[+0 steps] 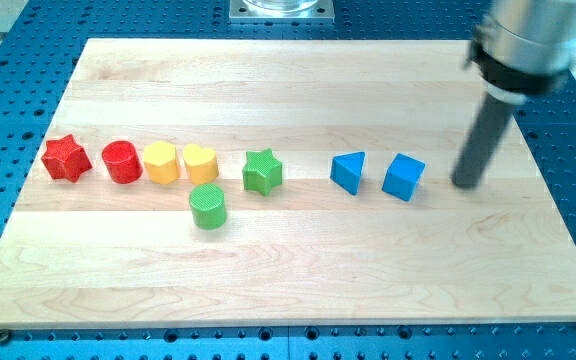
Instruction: Adjust the blue blocks and green circle to form a horizontal line of the blocks
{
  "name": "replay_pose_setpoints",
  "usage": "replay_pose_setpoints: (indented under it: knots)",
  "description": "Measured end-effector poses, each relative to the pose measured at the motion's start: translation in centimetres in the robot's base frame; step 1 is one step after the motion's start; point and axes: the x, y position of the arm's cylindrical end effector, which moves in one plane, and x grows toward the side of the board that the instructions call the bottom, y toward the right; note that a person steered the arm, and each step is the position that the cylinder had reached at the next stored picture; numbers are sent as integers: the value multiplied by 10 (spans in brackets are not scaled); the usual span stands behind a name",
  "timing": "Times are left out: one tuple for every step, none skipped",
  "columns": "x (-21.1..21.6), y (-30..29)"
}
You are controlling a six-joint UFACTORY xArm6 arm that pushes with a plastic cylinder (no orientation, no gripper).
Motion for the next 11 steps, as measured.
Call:
replay_pose_setpoints:
  knots:
    - [53, -97]
    - [58, -263]
    - [49, -374]
    - [25, -361]
    - [23, -292]
    - [23, -270]
    - [12, -320]
    - [9, -263]
    - [14, -187]
    - [20, -98]
    - [45, -137]
